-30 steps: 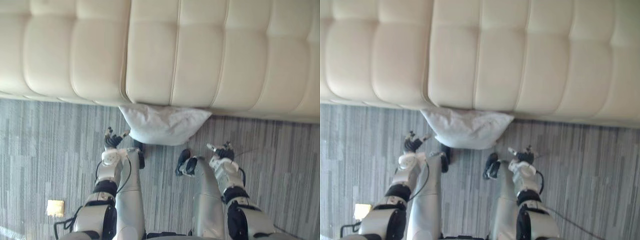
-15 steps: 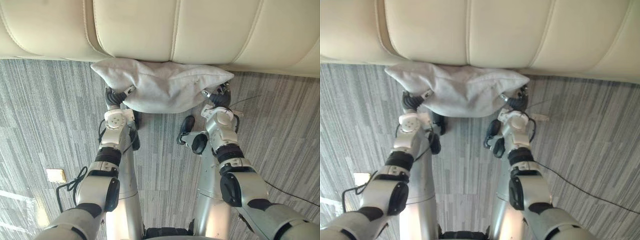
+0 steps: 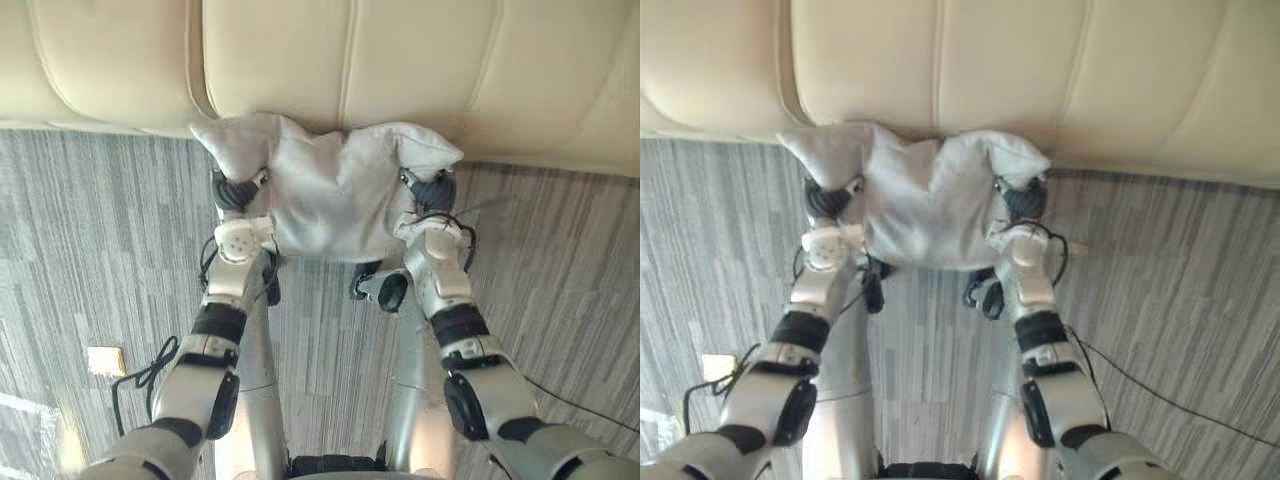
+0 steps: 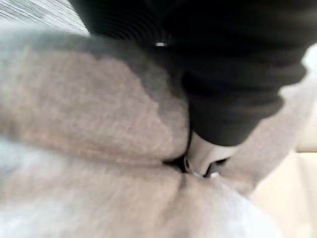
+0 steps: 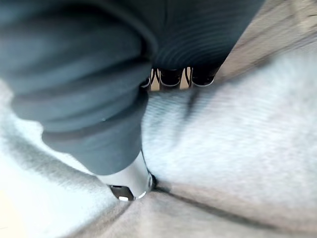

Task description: Pick up cushions and gather them together orderly.

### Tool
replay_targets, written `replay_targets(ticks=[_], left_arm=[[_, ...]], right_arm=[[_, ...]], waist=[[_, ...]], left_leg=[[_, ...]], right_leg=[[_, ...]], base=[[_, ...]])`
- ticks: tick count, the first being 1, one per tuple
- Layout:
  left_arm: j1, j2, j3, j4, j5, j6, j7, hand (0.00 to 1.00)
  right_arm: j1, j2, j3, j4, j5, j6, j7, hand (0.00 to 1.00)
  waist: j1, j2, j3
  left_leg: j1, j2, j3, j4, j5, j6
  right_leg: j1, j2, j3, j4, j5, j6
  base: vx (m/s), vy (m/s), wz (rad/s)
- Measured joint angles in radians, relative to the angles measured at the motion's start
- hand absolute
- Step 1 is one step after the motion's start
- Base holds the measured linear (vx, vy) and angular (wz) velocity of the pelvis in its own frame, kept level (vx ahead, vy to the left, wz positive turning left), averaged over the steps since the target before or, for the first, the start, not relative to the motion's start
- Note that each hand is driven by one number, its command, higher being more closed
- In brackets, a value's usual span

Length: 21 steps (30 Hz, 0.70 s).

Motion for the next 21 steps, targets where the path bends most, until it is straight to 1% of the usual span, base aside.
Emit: replay_targets(ticks=[1, 3, 4, 6, 7, 8, 9, 10, 12, 13, 14, 15, 17, 21], left_arm=[[0.013, -0.002, -0.011, -0.013, 0.0, -0.003, 0.0, 1.0], [0.097, -0.007, -0.073, -0.102, 0.001, -0.015, 0.0, 1.0], [0.113, -0.008, -0.087, -0.115, 0.001, -0.015, 0.0, 1.0], [0.227, -0.027, -0.132, -0.195, 0.004, -0.029, -0.001, 1.0], [0.244, -0.032, -0.135, -0.213, 0.004, -0.036, -0.002, 1.0], [0.289, -0.043, -0.147, -0.249, 0.003, -0.049, -0.004, 1.0], [0.329, -0.046, -0.16, -0.269, 0.003, -0.058, -0.008, 1.0], [0.353, -0.047, -0.162, -0.28, 0.003, -0.059, -0.01, 1.0], [0.463, -0.046, -0.17, -0.336, 0.003, -0.064, -0.026, 1.0], [0.488, -0.046, -0.172, -0.348, 0.002, -0.065, -0.03, 1.0], [0.536, -0.046, -0.178, -0.368, 0.002, -0.071, -0.035, 1.0], [0.562, -0.045, -0.18, -0.379, 0.002, -0.075, -0.041, 1.0], [0.655, -0.041, -0.203, -0.431, 0.003, -0.081, -0.051, 1.0], [0.75, -0.037, -0.214, -0.467, 0.003, -0.084, -0.075, 1.0]], right_arm=[[0.021, 0.001, 0.0, -0.017, -0.001, -0.008, 0.0, 1.0], [0.147, 0.002, 0.001, -0.119, -0.01, -0.02, 0.0, 1.0], [0.176, 0.003, 0.003, -0.135, -0.014, -0.022, 0.0, 1.0], [0.32, 0.005, 0.015, -0.201, -0.03, -0.033, 0.002, 1.0], [0.34, 0.005, 0.017, -0.215, -0.031, -0.035, 0.003, 1.0], [0.394, 0.005, 0.02, -0.249, -0.049, -0.037, 0.009, 1.0], [0.445, 0.003, 0.03, -0.274, -0.067, -0.039, 0.013, 1.0], [0.47, 0.002, 0.039, -0.288, -0.071, -0.039, 0.016, 1.0], [0.582, 0.001, 0.063, -0.358, -0.112, -0.039, 0.034, 1.0], [0.607, -0.001, 0.071, -0.374, -0.119, -0.039, 0.038, 1.0], [0.662, -0.001, 0.081, -0.406, -0.142, -0.039, 0.049, 1.0], [0.688, -0.001, 0.086, -0.421, -0.15, -0.039, 0.055, 1.0], [0.778, -0.001, 0.093, -0.469, -0.183, -0.04, 0.066, 1.0], [0.853, 0.0, 0.096, -0.482, -0.216, -0.04, 0.098, 1.0]], waist=[[0.0, -0.001, -0.002], [-0.001, -0.001, -0.002], [-0.001, -0.001, -0.004], [-0.004, -0.003, -0.1], [-0.005, -0.004, -0.102], [-0.006, -0.003, -0.107], [-0.006, -0.005, -0.124], [-0.006, -0.005, -0.137], [-0.003, -0.007, -0.194], [-0.003, -0.008, -0.207], [0.0, -0.006, -0.225], [0.002, -0.008, -0.239], [0.006, -0.007, -0.301], [0.009, -0.004, -0.367]], left_leg=[[0.021, -0.001, 0.004, -0.017, 0.002, -0.002], [0.162, -0.008, 0.021, -0.112, 0.032, -0.003], [0.197, -0.011, 0.021, -0.133, 0.035, -0.006], [0.268, -0.015, 0.025, -0.189, 0.039, -0.011], [0.296, -0.015, 0.026, -0.202, 0.042, -0.015], [0.367, -0.016, 0.029, -0.229, 0.043, -0.017], [0.431, -0.017, 0.036, -0.268, 0.043, -0.018], [0.461, -0.019, 0.038, -0.288, 0.044, -0.018], [0.571, -0.028, 0.052, -0.354, 0.046, -0.016], [0.597, -0.031, 0.054, -0.372, 0.046, -0.016], [0.661, -0.034, 0.059, -0.411, 0.048, -0.015], [0.687, -0.034, 0.06, -0.431, 0.049, -0.016], [0.767, -0.039, 0.072, -0.493, 0.052, -0.015], [0.885, -0.051, 0.084, -0.588, 0.062, -0.017]], right_leg=[[0.017, 0.0, -0.001, -0.012, 0.001, -0.001], [0.149, 0.004, -0.015, -0.092, 0.018, -0.005], [0.182, 0.004, -0.018, -0.109, 0.02, -0.004], [0.254, 0.004, -0.035, -0.171, 0.028, -0.003], [0.283, 0.005, -0.037, -0.183, 0.036, -0.008], [0.361, 0.008, -0.046, -0.219, 0.036, -0.005], [0.426, 0.01, -0.051, -0.259, 0.039, 0.004], [0.456, 0.013, -0.053, -0.279, 0.041, 0.007], [0.564, 0.015, -0.058, -0.349, 0.046, 0.015], [0.59, 0.015, -0.06, -0.366, 0.046, 0.019], [0.654, 0.016, -0.066, -0.406, 0.051, 0.028], [0.681, 0.017, -0.069, -0.427, 0.053, 0.031], [0.76, 0.019, -0.072, -0.491, 0.058, 0.039], [0.873, 0.03, -0.072, -0.59, 0.075, 0.055]], base=[[-0.01, -0.043, 0.05], [0.03, -0.037, 0.04], [0.05, -0.018, 0.05], [0.11, 0.008, 0.03], [0.16, 0.011, 0.02], [0.14, 0.0, 0.05], [0.14, -0.003, 0.06], [0.15, -0.002, 0.03], [0.17, 0.004, 0.02], [0.19, 0.006, 0.06], [0.16, 0.003, 0.05], [0.18, 0.0, 0.06], [0.2, 0.008, 0.0], [0.15, 0.02, -0.03]])
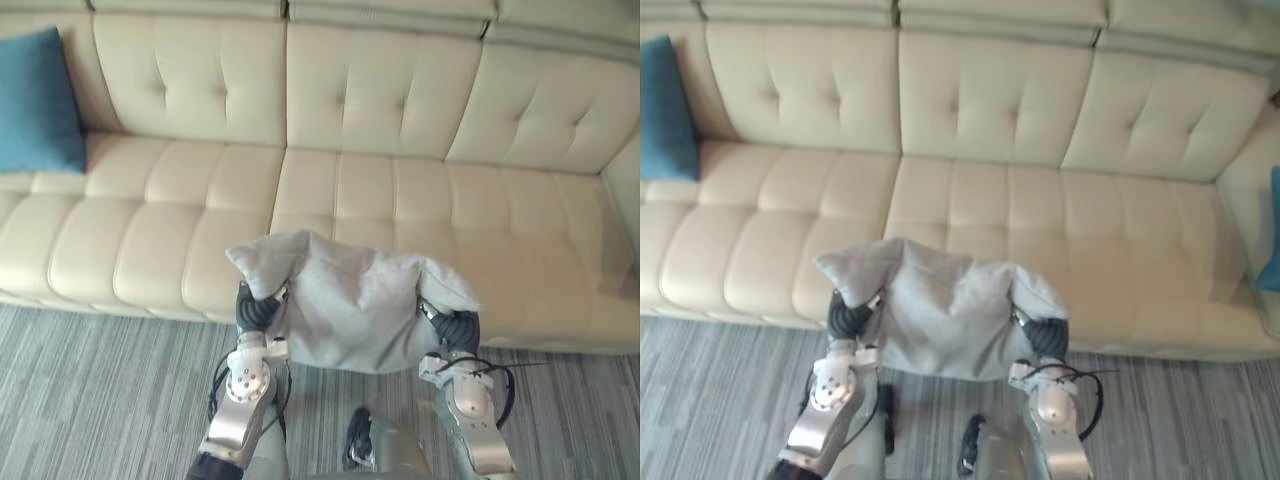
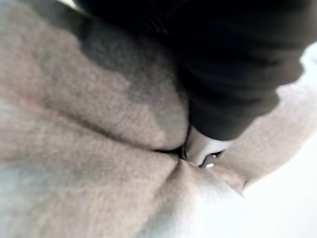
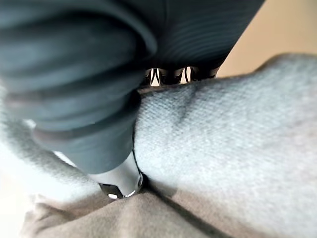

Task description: Pick up cushions and gather them together orderly.

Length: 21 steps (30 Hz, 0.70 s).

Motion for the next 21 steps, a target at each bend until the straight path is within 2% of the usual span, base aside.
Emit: replay_targets(ticks=[1, 5, 9, 10, 13, 14, 16, 19, 21], left_arm=[[0.025, 0.0, -0.004, 0.0, 0.0, 0.0, -0.009, 1.0], [0.076, 0.001, -0.012, 0.0, -0.004, 0.0, -0.017, 1.0], [0.09, 0.014, -0.022, 0.001, -0.023, 0.0, -0.038, 1.0], [0.091, 0.019, -0.024, 0.004, -0.025, 0.0, -0.039, 1.0], [0.091, 0.038, -0.025, 0.009, -0.041, 0.001, -0.055, 1.0], [0.091, 0.037, -0.024, 0.009, -0.042, 0.001, -0.055, 1.0], [0.091, 0.036, -0.024, 0.009, -0.051, 0.0, -0.055, 1.0], [0.09, 0.036, -0.025, 0.03, -0.06, 0.001, -0.056, 1.0], [0.089, 0.032, -0.026, 0.03, -0.061, 0.001, -0.058, 1.0]], right_arm=[[0.019, 0.0, 0.001, 0.0, -0.009, 0.0, 0.004, 1.0], [0.031, -0.006, 0.005, 0.007, -0.026, 0.001, 0.01, 1.0], [0.021, -0.01, 0.005, 0.033, -0.031, 0.001, 0.01, 1.0], [0.018, -0.01, 0.005, 0.046, -0.031, 0.0, 0.01, 1.0], [-0.016, -0.02, 0.009, 0.123, -0.031, 0.0, 0.01, 1.0], [-0.037, -0.042, 0.021, 0.143, -0.029, 0.001, 0.01, 1.0], [-0.058, -0.061, 0.022, 0.158, -0.029, 0.001, 0.009, 1.0], [-0.102, -0.065, 0.02, 0.209, -0.028, 0.011, 0.008, 1.0], [-0.117, -0.079, 0.02, 0.208, -0.028, 0.013, 0.005, 1.0]], waist=[[0.0, 0.001, -0.024], [-0.004, 0.009, -0.05], [-0.005, 0.02, -0.066], [-0.006, 0.02, -0.066], [-0.005, 0.028, -0.059], [0.0, 0.039, -0.054], [0.002, 0.068, -0.053], [-0.002, 0.069, -0.052], [-0.011, 0.076, -0.057]], left_leg=[[0.033, -0.004, 0.003, -0.029, 0.003, 0.001], [0.116, -0.014, 0.009, -0.084, 0.006, 0.003], [0.144, -0.021, -0.023, -0.093, 0.004, 0.004], [0.145, -0.022, -0.031, -0.089, 0.004, 0.005], [0.091, -0.036, -0.077, 0.044, -0.031, 0.038], [0.059, -0.036, -0.087, 0.09, -0.044, 0.038], [0.041, -0.027, -0.086, 0.084, -0.065, 0.043], [0.044, 0.008, 0.056, 0.008, -0.063, 0.06], [0.046, 0.013, 0.117, -0.031, -0.011, 0.064]], right_leg=[[0.031, 0.001, 0.0, -0.026, 0.004, 0.006], [0.114, 0.007, 0.003, -0.096, 0.02, 0.015], [0.187, 0.018, -0.017, -0.166, 0.055, 0.024], [0.196, 0.018, -0.022, -0.172, 0.058, 0.024], [0.236, 0.015, -0.052, -0.191, 0.059, 0.024], [0.233, 0.016, -0.058, -0.201, 0.058, 0.024], [0.23, 0.021, -0.078, -0.204, 0.058, 0.023], [0.232, -0.008, -0.115, -0.237, 0.087, 0.03], [0.233, -0.016, -0.134, -0.27, 0.112, 0.043]], base=[[0.17, 0.025, -0.03], [0.12, 0.026, -0.05], [0.07, 0.026, 0.14], [0.02, 0.018, 0.28], [-0.05, 0.025, 0.38], [-0.12, 0.076, 0.24], [-0.08, 0.091, 0.3], [-0.05, 0.075, 0.36], [0.04, 0.086, 0.32]])
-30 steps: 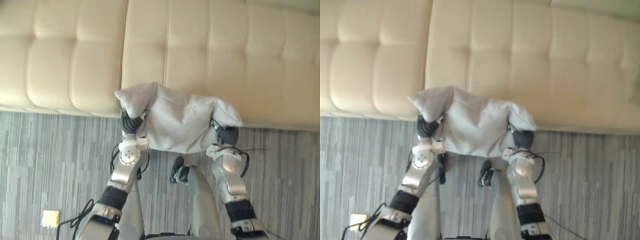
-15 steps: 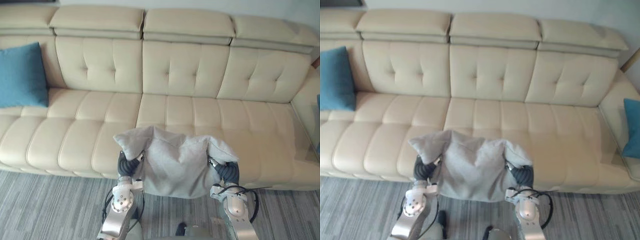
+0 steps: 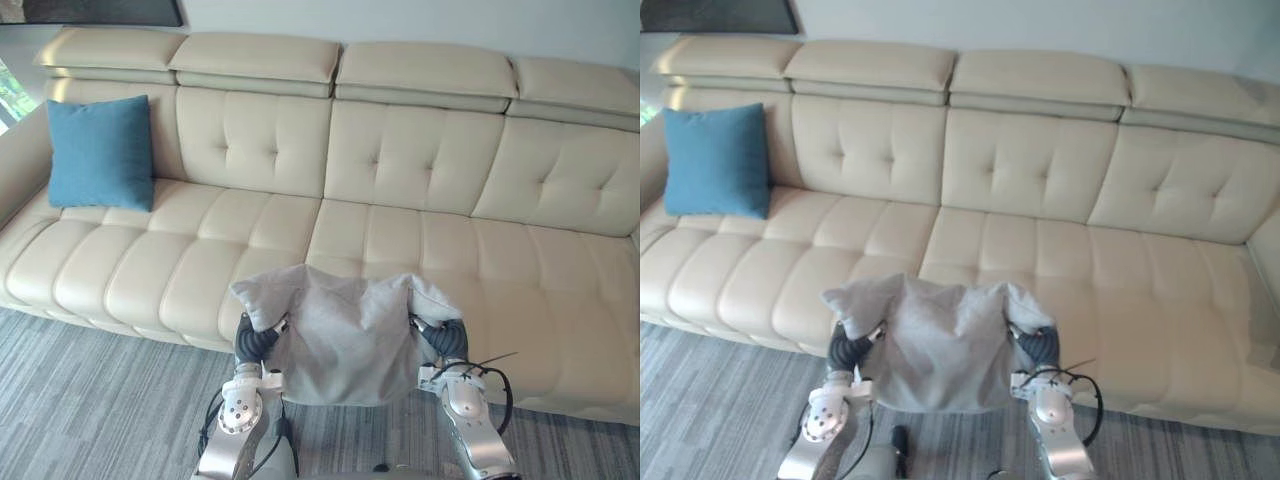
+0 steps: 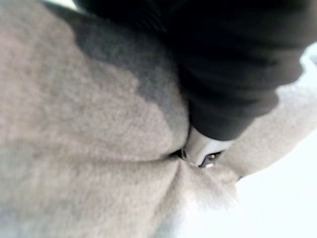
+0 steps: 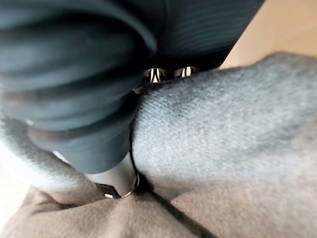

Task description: Pick up cushions and gather them together orderly.

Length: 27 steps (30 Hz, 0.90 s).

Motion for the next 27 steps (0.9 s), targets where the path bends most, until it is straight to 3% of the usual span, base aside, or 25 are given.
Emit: replay_targets(ticks=[2, 4, 6, 7, 8, 9, 10, 12, 13, 14, 16, 17, 18, 20, 23, 25, 27], left_arm=[[-0.001, -0.001, 0.0, 0.0, -0.011, 0.0, 0.0, 1.0], [-0.001, -0.001, -0.013, 0.0, -0.019, 0.001, -0.001, 1.0], [-0.001, -0.004, -0.029, 0.008, -0.019, 0.002, -0.008, 1.0], [-0.001, 0.004, -0.031, 0.011, -0.019, 0.002, -0.018, 1.0], [-0.001, 0.02, -0.03, 0.011, -0.019, 0.002, -0.021, 1.0], [-0.001, 0.029, -0.029, 0.012, -0.018, 0.002, -0.021, 1.0], [-0.003, 0.042, -0.021, 0.012, -0.018, 0.002, -0.021, 1.0], [-0.008, 0.048, -0.011, 0.013, -0.018, 0.002, -0.021, 1.0], [-0.01, 0.048, -0.011, 0.012, -0.018, 0.002, -0.021, 1.0], [-0.017, 0.047, -0.014, 0.013, -0.017, 0.003, -0.021, 1.0], [-0.029, 0.048, -0.026, 0.014, -0.017, 0.005, -0.023, 1.0], [-0.034, 0.048, -0.03, 0.015, -0.017, 0.005, -0.023, 1.0], [-0.049, 0.04, -0.05, 0.021, -0.016, 0.007, -0.026, 1.0], [-0.054, 0.015, -0.074, 0.031, -0.016, 0.011, -0.031, 1.0], [-0.06, 0.008, -0.073, 0.031, -0.017, 0.008, -0.045, 1.0], [-0.05, 0.003, -0.072, 0.029, -0.017, 0.008, -0.049, 1.0], [-0.025, 0.002, -0.063, 0.011, -0.017, 0.008, -0.061, 1.0]], right_arm=[[-0.022, 0.005, -0.002, 0.003, 0.0, 0.014, -0.005, 1.0], [-0.028, 0.005, -0.015, 0.013, -0.001, 0.015, -0.005, 1.0], [-0.034, 0.006, -0.032, 0.054, 0.0, 0.022, -0.005, 1.0], [-0.031, 0.01, -0.032, 0.069, 0.0, 0.026, -0.005, 1.0], [-0.031, 0.025, -0.032, 0.092, 0.0, 0.028, -0.005, 1.0], [-0.031, 0.034, -0.03, 0.099, 0.0, 0.028, -0.005, 1.0], [-0.032, 0.046, -0.024, 0.103, 0.0, 0.028, -0.004, 1.0], [-0.034, 0.052, -0.014, 0.103, 0.001, 0.028, -0.003, 1.0], [-0.034, 0.05, -0.013, 0.103, 0.001, 0.028, -0.003, 1.0], [-0.034, 0.041, -0.014, 0.103, 0.002, 0.028, -0.003, 1.0], [-0.032, 0.035, -0.015, 0.096, 0.003, 0.028, -0.004, 1.0], [-0.029, 0.034, -0.018, 0.091, 0.003, 0.028, -0.004, 1.0], [-0.016, 0.03, -0.042, 0.074, 0.005, 0.027, -0.005, 1.0], [-0.004, 0.025, -0.072, 0.069, 0.023, 0.028, -0.005, 1.0], [0.035, 0.036, -0.081, 0.016, 0.033, 0.033, -0.003, 1.0], [0.085, 0.036, -0.082, -0.078, 0.042, 0.034, -0.004, 1.0], [0.096, 0.038, -0.083, -0.149, 0.045, 0.032, -0.004, 1.0]], waist=[[0.001, -0.006, -0.001], [0.001, -0.008, 0.001], [-0.005, 0.001, 0.006], [-0.011, -0.01, 0.014], [-0.018, -0.025, 0.024], [-0.025, -0.021, 0.029], [-0.037, -0.025, 0.028], [-0.044, -0.026, 0.033], [-0.045, -0.026, 0.034], [-0.049, -0.027, 0.038], [-0.064, -0.036, 0.032], [-0.07, -0.042, 0.032], [-0.078, -0.048, 0.034], [-0.067, 0.007, 0.031], [-0.05, 0.016, 0.036], [-0.044, 0.012, 0.038], [-0.039, 0.009, 0.037]], left_leg=[[0.0, -0.034, 0.01, -0.032, 0.03, 0.008], [0.0, -0.074, 0.015, -0.007, -0.007, 0.024], [0.019, -0.093, 0.028, 0.04, -0.062, 0.047], [0.046, -0.11, 0.03, 0.046, -0.079, 0.057], [0.093, -0.126, 0.029, 0.047, -0.103, 0.071], [0.106, -0.126, 0.03, 0.046, -0.111, 0.07], [0.122, -0.125, 0.022, 0.036, -0.12, 0.076], [0.16, -0.127, 0.018, -0.005, -0.121, 0.076], [0.167, -0.131, 0.015, -0.013, -0.12, 0.076], [0.184, -0.142, 0.008, -0.034, -0.115, 0.067], [0.194, -0.167, -0.018, -0.034, -0.112, 0.065], [0.193, -0.179, -0.028, -0.03, -0.115, 0.061], [0.198, -0.213, -0.066, -0.021, -0.128, 0.058], [0.19, -0.176, -0.102, 0.017, -0.161, 0.024], [0.15, -0.104, -0.097, 0.183, -0.224, -0.02], [0.092, -0.069, -0.073, 0.384, -0.226, -0.02], [0.043, -0.026, -0.037, 0.5, -0.26, 0.011]], right_leg=[[-0.002, -0.026, -0.01, -0.033, 0.027, 0.017], [-0.005, -0.074, -0.017, 0.0, 0.018, 0.012], [-0.097, -0.15, 0.021, 0.27, 0.019, -0.005], [-0.133, -0.186, 0.047, 0.387, 0.032, -0.057], [-0.204, -0.208, 0.126, 0.55, 0.091, -0.13], [-0.231, -0.201, 0.166, 0.595, 0.088, -0.119], [-0.274, -0.165, 0.202, 0.637, 0.039, -0.089], [-0.319, -0.085, 0.201, 0.562, -0.017, -0.054], [-0.325, -0.071, 0.196, 0.536, -0.022, -0.051], [-0.339, -0.024, 0.195, 0.437, -0.025, -0.037], [-0.329, 0.052, 0.235, 0.228, 0.029, -0.017], [-0.328, 0.058, 0.255, 0.197, 0.053, -0.031], [-0.317, 0.065, 0.303, 0.149, 0.129, -0.091], [-0.275, 0.085, 0.26, 0.12, 0.12, -0.089], [-0.201, 0.132, 0.22, 0.073, 0.108, -0.107], [-0.147, 0.144, 0.225, 0.055, 0.094, -0.125], [-0.12, 0.149, 0.255, 0.061, 0.062, -0.127]], base=[[0.06, 0.138, 0.12], [0.08, 0.188, 0.04], [0.1, 0.259, -0.02], [0.13, 0.262, 0.01], [0.13, 0.195, 0.02], [0.17, 0.177, 0.01], [0.17, 0.131, 0.03], [0.2, 0.117, 0.03], [0.19, 0.073, 0.13], [0.22, 0.039, 0.24], [0.29, 0.004, 0.49], [0.31, -0.062, 0.89], [0.33, -0.082, 0.75], [0.35, -0.08, 0.56], [0.28, -0.125, 0.25], [0.21, -0.065, 0.02], [0.13, 0.029, -0.35]])
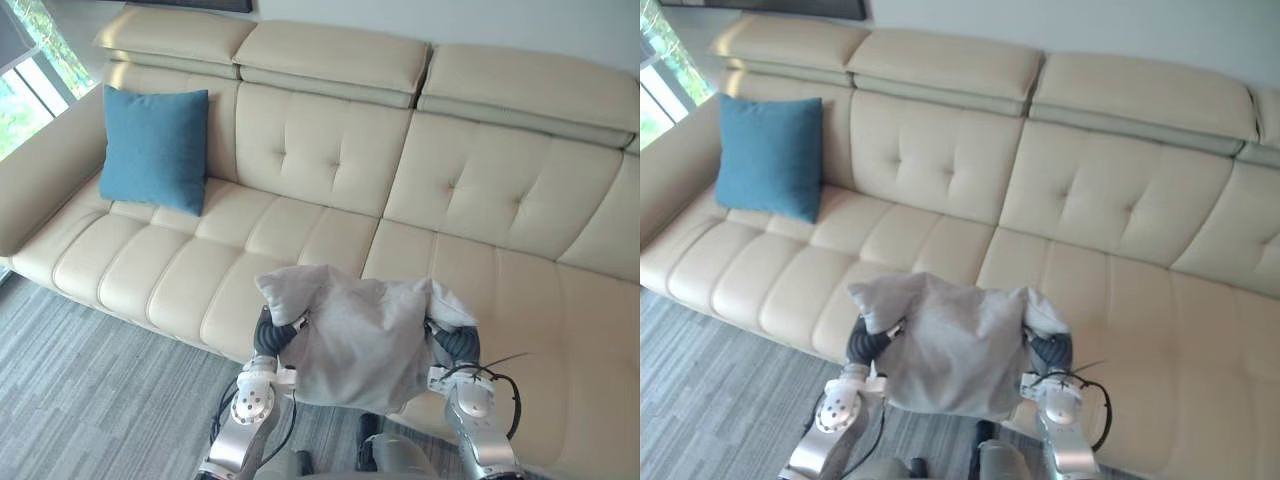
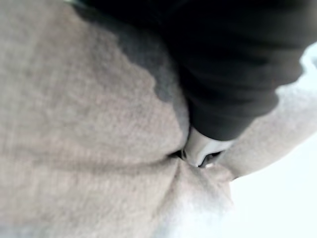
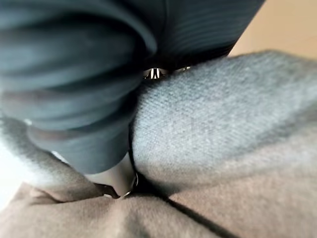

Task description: Pick up cushions and gather them together orderly.

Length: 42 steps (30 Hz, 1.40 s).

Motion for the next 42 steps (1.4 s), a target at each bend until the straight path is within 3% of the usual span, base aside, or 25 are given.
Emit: replay_targets(ticks=[2, 3, 4, 5, 6, 12, 15, 24, 29, 34, 37, 42], left_arm=[[0.009, -0.011, 0.0, -0.011, 0.0, 0.0, -0.005, 1.0], [0.009, -0.015, 0.0, -0.011, 0.0, 0.001, -0.005, 1.0], [0.009, -0.02, 0.0, -0.013, 0.0, 0.001, -0.005, 1.0], [0.009, -0.019, 0.001, -0.015, 0.001, 0.001, -0.005, 1.0], [0.009, -0.012, 0.001, -0.016, 0.001, 0.004, -0.005, 1.0], [0.016, -0.012, 0.001, -0.052, 0.001, 0.003, -0.004, 1.0], [0.017, -0.012, -0.001, -0.063, 0.004, 0.002, -0.004, 1.0], [-0.045, 0.011, -0.005, -0.067, 0.043, 0.003, 0.03, 1.0], [-0.244, 0.012, 0.037, -0.069, 0.069, 0.003, 0.116, 1.0], [-0.437, 0.004, 0.093, -0.07, 0.069, 0.002, 0.181, 1.0], [-0.589, 0.043, 0.099, -0.048, 0.069, 0.001, 0.224, 1.0], [-0.866, 0.105, 0.126, 0.138, 0.065, -0.003, 0.25, 1.0]], right_arm=[[-0.016, 0.0, -0.004, -0.027, 0.011, -0.019, -0.003, 1.0], [-0.018, 0.0, -0.005, -0.027, 0.016, -0.019, -0.005, 1.0], [-0.015, 0.001, -0.006, -0.026, 0.017, -0.018, -0.008, 1.0], [-0.016, 0.002, -0.005, -0.025, 0.017, -0.017, -0.008, 1.0], [-0.009, 0.01, -0.006, -0.011, 0.017, -0.012, -0.008, 1.0], [0.011, 0.043, -0.007, -0.011, 0.016, -0.008, -0.008, 1.0], [0.01, 0.04, -0.007, -0.011, 0.016, -0.008, -0.008, 1.0], [-0.056, 0.019, -0.003, -0.006, -0.01, -0.008, -0.025, 1.0], [-0.262, -0.006, 0.008, -0.006, -0.027, -0.007, -0.084, 1.0], [-0.435, -0.014, 0.013, -0.005, -0.027, -0.005, -0.125, 1.0], [-0.59, -0.058, 0.012, 0.068, -0.026, -0.004, -0.143, 1.0], [-0.844, -0.097, 0.012, 0.248, -0.009, 0.014, -0.17, 1.0]], waist=[[0.005, 0.0, 0.0], [0.005, 0.001, 0.0], [0.005, 0.006, -0.003], [0.007, 0.006, -0.003], [0.01, -0.01, -0.01], [0.004, -0.018, -0.02], [0.004, -0.013, -0.033], [-0.006, -0.014, -0.049], [-0.002, -0.02, -0.04], [0.002, -0.02, -0.009], [0.004, -0.02, 0.017], [0.001, -0.019, 0.093]], left_leg=[[-0.026, 0.046, -0.023, -0.076, -0.023, 0.003], [-0.026, 0.047, -0.043, -0.119, -0.022, 0.002], [-0.01, 0.043, -0.114, -0.259, 0.002, 0.0], [0.001, 0.04, -0.127, -0.287, 0.046, -0.045], [0.015, 0.016, -0.111, -0.304, 0.067, -0.058], [0.07, -0.047, -0.047, -0.365, 0.084, -0.032], [0.091, -0.06, -0.032, -0.422, 0.1, -0.016], [0.083, -0.064, 0.009, -0.535, 0.159, -0.015], [-0.055, -0.054, 0.042, -0.493, 0.17, -0.011], [-0.147, -0.035, 0.056, -0.445, 0.17, -0.012], [-0.21, -0.029, 0.062, -0.42, 0.178, -0.011], [-0.286, -0.028, 0.063, -0.423, 0.213, -0.015]], right_leg=[[-0.008, 0.003, 0.05, 0.011, -0.015, 0.007], [-0.011, 0.003, 0.062, 0.014, -0.022, 0.007], [-0.026, 0.004, 0.091, 0.035, -0.033, 0.027], [-0.034, 0.005, 0.106, 0.048, -0.038, 0.04], [-0.045, -0.009, 0.135, 0.058, -0.033, 0.069], [-0.017, -0.07, 0.198, -0.036, 0.008, 0.125], [-0.014, -0.075, 0.214, -0.085, 0.033, 0.13], [-0.038, -0.071, 0.253, -0.21, 0.128, 0.125], [-0.168, -0.059, 0.277, -0.212, 0.182, 0.121], [-0.265, -0.049, 0.287, -0.172, 0.197, 0.119], [-0.32, -0.049, 0.288, -0.174, 0.222, 0.115], [-0.396, -0.046, 0.291, -0.182, 0.261, 0.113]], base=[[0.09, 0.129, -0.57], [0.07, 0.235, -0.61], [0.05, 0.21, -0.48], [0.06, 0.251, -0.59], [0.07, 0.173, -0.31], [0.07, 0.187, -0.28], [0.03, 0.031, -0.21], [0.0, -0.01, -0.17], [-0.08, -0.035, -0.2], [-0.1, -0.041, -0.11], [-0.11, -0.038, -0.05], [-0.1, -0.056, 0.0]])
